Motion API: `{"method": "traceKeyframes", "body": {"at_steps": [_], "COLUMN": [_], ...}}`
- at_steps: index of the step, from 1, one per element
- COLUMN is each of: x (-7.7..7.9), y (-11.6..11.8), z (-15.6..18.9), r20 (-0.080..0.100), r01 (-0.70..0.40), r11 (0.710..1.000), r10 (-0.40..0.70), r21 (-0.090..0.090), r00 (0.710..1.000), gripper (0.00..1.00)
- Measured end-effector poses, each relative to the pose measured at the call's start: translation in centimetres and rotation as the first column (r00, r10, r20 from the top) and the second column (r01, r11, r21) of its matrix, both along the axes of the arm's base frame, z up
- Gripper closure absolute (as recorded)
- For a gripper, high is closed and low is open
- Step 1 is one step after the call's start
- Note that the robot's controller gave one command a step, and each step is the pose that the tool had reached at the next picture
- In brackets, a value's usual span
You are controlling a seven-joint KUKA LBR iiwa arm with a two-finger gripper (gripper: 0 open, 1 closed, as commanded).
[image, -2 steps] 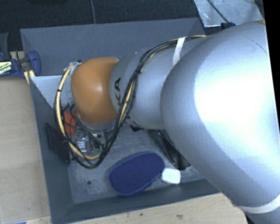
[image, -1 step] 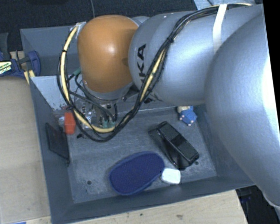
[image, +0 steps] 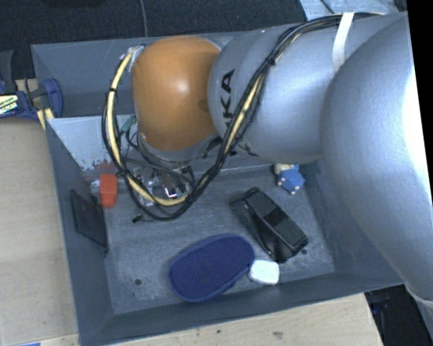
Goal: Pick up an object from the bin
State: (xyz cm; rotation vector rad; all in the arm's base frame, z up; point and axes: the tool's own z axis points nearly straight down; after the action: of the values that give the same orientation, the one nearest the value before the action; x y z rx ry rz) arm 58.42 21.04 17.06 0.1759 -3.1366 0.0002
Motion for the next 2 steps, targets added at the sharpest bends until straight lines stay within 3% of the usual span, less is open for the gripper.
{"method": "traceKeyframes", "body": {"at_steps": [1,2], "x": [0.12,0.06], "y": [0.8,0.73], "z": [6.86,6.65], "r20": [0.007,0.004], "r01": [0.347,0.346], "r11": [0.938,0.938], "r10": [-0.347,-0.346], "r21": [0.006,0.002], "r00": [0.938,0.938], "gripper": [1.0,0.0]}}
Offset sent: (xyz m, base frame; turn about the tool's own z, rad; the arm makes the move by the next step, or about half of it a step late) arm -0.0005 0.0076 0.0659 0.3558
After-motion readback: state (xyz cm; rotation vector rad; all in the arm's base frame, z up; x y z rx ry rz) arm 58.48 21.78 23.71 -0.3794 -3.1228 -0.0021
